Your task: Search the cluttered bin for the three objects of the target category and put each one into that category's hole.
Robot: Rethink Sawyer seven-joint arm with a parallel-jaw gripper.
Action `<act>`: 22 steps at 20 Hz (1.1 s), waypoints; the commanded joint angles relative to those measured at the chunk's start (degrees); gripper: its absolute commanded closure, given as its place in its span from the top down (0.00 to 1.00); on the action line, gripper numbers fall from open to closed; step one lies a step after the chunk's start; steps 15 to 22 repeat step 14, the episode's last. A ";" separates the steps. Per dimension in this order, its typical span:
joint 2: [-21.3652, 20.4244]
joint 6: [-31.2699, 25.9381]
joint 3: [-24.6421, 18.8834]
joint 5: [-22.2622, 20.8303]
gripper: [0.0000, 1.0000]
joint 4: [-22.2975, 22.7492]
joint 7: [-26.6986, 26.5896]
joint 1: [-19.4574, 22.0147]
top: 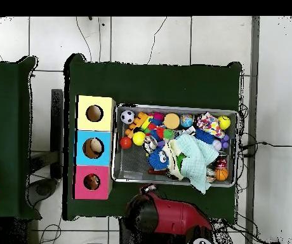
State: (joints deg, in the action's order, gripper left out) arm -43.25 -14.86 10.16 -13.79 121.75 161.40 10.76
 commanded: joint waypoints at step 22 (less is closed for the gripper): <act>-1.07 -0.63 -3.73 -2.51 0.00 -5.95 -2.43 0.15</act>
